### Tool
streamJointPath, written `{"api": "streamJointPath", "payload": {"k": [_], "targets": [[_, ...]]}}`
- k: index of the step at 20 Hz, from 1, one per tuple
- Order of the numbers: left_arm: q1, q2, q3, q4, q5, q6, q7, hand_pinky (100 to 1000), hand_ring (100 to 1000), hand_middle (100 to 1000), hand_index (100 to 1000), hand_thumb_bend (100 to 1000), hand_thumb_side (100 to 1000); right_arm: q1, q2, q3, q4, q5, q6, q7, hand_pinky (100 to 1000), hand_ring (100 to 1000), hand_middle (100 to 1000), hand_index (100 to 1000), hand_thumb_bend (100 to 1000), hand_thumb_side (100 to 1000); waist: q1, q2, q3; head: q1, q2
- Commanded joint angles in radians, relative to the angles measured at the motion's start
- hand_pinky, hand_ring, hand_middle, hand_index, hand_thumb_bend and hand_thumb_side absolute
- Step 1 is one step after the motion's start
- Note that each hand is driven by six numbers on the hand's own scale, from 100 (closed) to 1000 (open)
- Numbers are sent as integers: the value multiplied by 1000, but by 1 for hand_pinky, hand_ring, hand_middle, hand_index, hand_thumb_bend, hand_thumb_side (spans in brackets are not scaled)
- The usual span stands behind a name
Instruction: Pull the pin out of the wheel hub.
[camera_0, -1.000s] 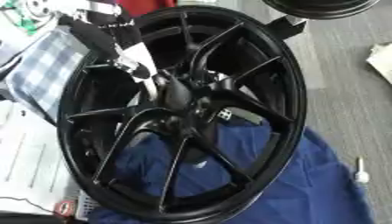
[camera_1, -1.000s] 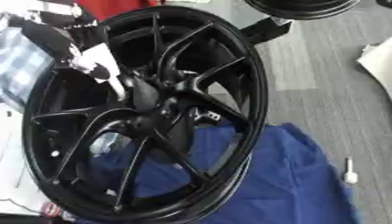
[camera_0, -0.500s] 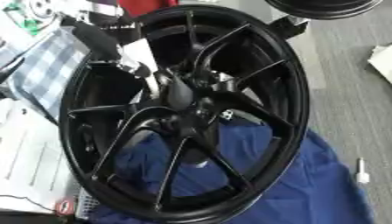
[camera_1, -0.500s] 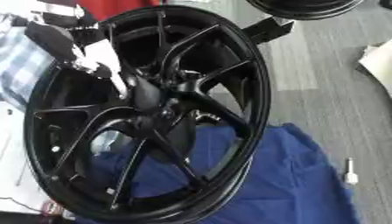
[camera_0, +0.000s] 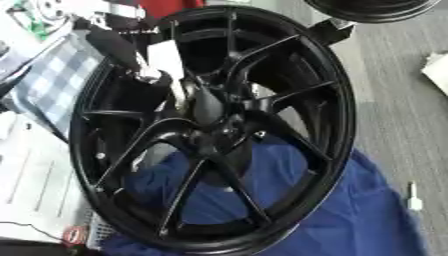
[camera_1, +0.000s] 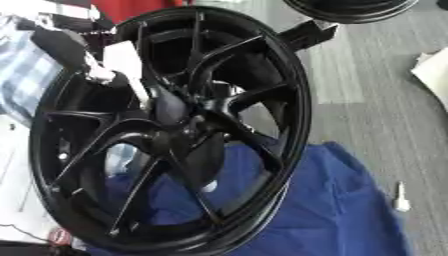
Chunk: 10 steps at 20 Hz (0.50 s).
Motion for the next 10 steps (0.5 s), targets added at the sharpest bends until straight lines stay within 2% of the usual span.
{"api": "streamJointPath", "payload": {"k": [1,5,6,10], "targets": [[-13,23,26,-12,11,74,-50,790,661,493,631,389,339,-10,-17,-13,0,4,-5,2,881,772,743,793,100,485,-9,-19,2,1,-7],[-12,24,24,-15,19,79,-39,790,661,493,631,389,339,-10,-17,-13,0,5,-5,3,881,772,743,793,100,485,-9,-19,2,2,-7],[-12,24,24,-16,20,79,-38,786,641,457,583,387,352,-10,-17,-13,0,5,-5,3,881,772,743,793,100,488,-9,-19,2,2,-8],[-20,25,47,-37,58,73,-19,785,628,441,563,399,353,-8,-17,-14,6,8,-5,3,882,772,743,793,100,489,-9,-18,2,4,-14]]}}
